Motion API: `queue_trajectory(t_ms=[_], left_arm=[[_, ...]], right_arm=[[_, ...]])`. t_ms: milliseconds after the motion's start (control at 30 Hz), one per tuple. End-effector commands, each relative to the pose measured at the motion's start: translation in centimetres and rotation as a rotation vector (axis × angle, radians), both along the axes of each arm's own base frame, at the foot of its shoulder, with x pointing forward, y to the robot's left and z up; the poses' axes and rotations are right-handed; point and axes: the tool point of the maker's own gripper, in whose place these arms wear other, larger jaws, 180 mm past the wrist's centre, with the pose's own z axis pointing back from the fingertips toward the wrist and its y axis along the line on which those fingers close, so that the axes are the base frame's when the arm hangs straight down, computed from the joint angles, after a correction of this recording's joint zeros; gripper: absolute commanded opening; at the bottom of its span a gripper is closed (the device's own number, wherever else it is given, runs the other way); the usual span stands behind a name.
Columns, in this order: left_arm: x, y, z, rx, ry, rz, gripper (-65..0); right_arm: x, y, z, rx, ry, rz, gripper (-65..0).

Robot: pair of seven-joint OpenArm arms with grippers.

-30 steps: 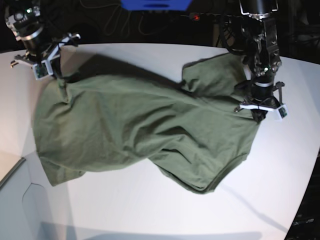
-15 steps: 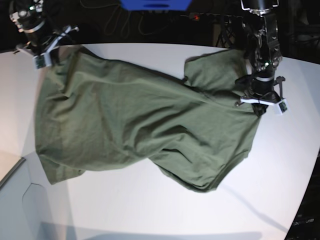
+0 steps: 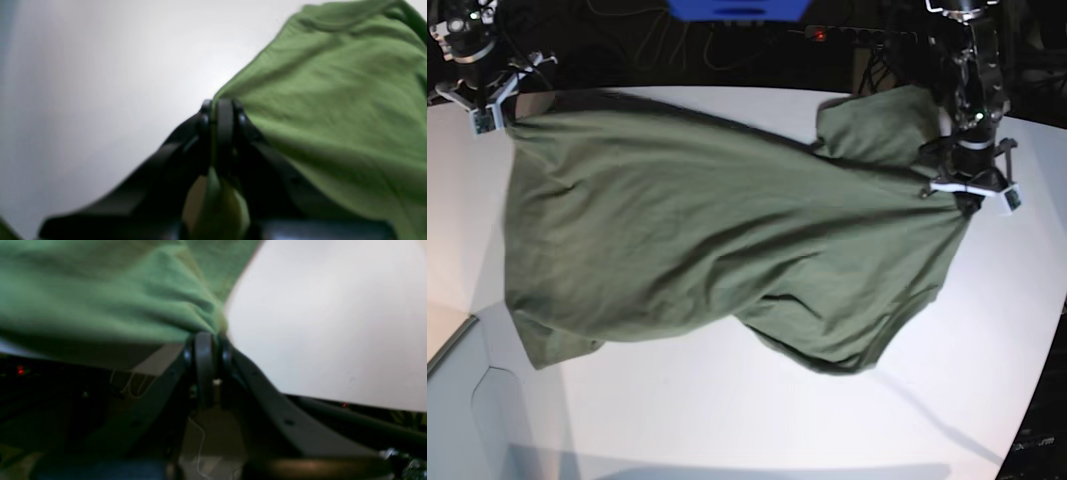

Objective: Layout the t-shirt on the table in an organized manner, then fold the t-shirt properly
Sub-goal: 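Pull the shirt with both grippers apart to spread it flat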

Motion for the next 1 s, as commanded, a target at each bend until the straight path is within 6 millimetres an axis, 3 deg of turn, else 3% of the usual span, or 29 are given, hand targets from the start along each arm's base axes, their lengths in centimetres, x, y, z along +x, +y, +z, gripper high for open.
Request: queue_trajectory(t_ms=[0,167,400,533,833,900,967], left_arm=[[1.0,0.4,1.4,0.024,-0.048,-0.006,-64.5],[-0.1,0.6,1.0,0.032,-0.028,-0.009,-64.5],[-3.2,0.5,-0.7,0.031,0.04,-0.01,-64.5],[-4.7,0.4,-0.2,0.047,0.046,-0.021,-64.5],[-5.3,0.3,2.1,0.079,0.013,-0.048,-64.3],[-5.7,0.2,2.3,0.083,0.013,-0.052,-61.6],[-5.9,0.1,2.2,0.083,0.018,-0.054,-54.5]], right_arm=[[-0.1,-0.2,0.3,-0.004,-0.011,0.008,-65.0],[-1.3,-0.5,-1.1,0.009,0.032,-0.01,-65.0],[-1.4,-0.7,-1.2,0.007,0.034,-0.015,-65.0],[-1.2,-0.7,-1.1,0.007,0.03,-0.014,-65.0],[-0.7,-0.5,-0.8,0.009,0.016,-0.01,-65.0],[-0.2,-0.5,-0.7,0.008,0.006,-0.008,-65.0],[0.0,-0.6,-0.8,0.007,0.007,-0.008,-65.0]])
